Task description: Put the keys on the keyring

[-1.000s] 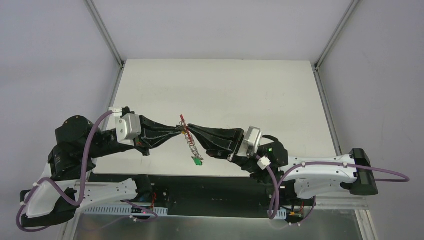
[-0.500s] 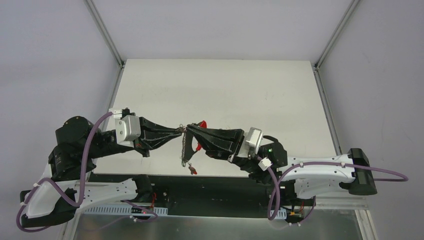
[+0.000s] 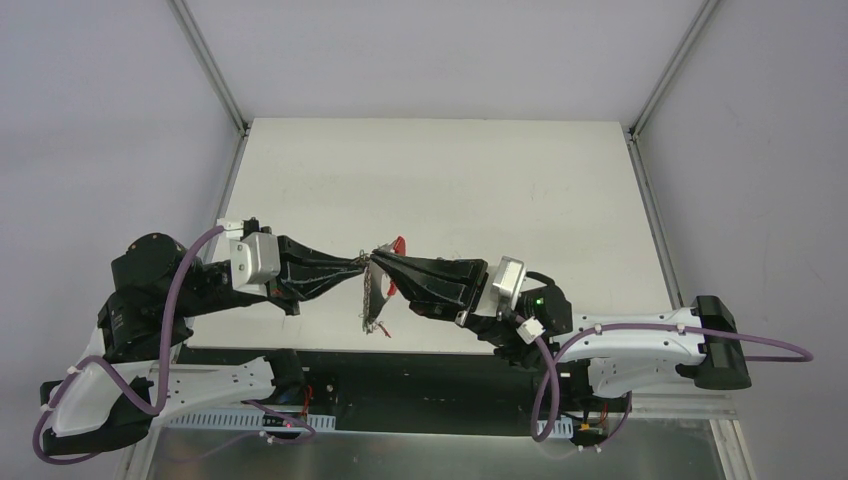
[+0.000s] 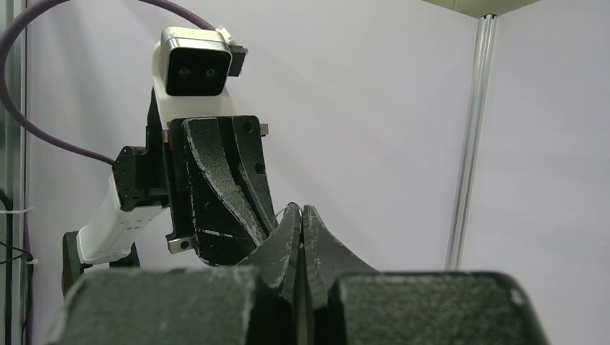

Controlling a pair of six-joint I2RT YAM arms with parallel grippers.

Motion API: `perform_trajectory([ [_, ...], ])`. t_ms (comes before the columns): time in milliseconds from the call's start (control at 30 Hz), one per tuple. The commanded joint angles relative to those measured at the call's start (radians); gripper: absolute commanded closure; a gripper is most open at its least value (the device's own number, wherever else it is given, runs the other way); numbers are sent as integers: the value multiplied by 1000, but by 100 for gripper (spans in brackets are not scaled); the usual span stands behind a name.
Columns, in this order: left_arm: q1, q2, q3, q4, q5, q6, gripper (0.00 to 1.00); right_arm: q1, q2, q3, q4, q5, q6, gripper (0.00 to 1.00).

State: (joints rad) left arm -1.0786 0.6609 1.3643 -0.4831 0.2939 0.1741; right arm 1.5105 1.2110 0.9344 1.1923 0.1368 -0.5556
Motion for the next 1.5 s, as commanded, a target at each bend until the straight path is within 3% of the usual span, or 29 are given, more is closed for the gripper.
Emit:
perform_trajectory([
  [0,0,-3,-11,1,56,-3,100,-4,-22,40,142,-9,-12,100],
  [1467,0,-12,-32,-18,52,2,100,20,-43,43,174,1,-56,100],
])
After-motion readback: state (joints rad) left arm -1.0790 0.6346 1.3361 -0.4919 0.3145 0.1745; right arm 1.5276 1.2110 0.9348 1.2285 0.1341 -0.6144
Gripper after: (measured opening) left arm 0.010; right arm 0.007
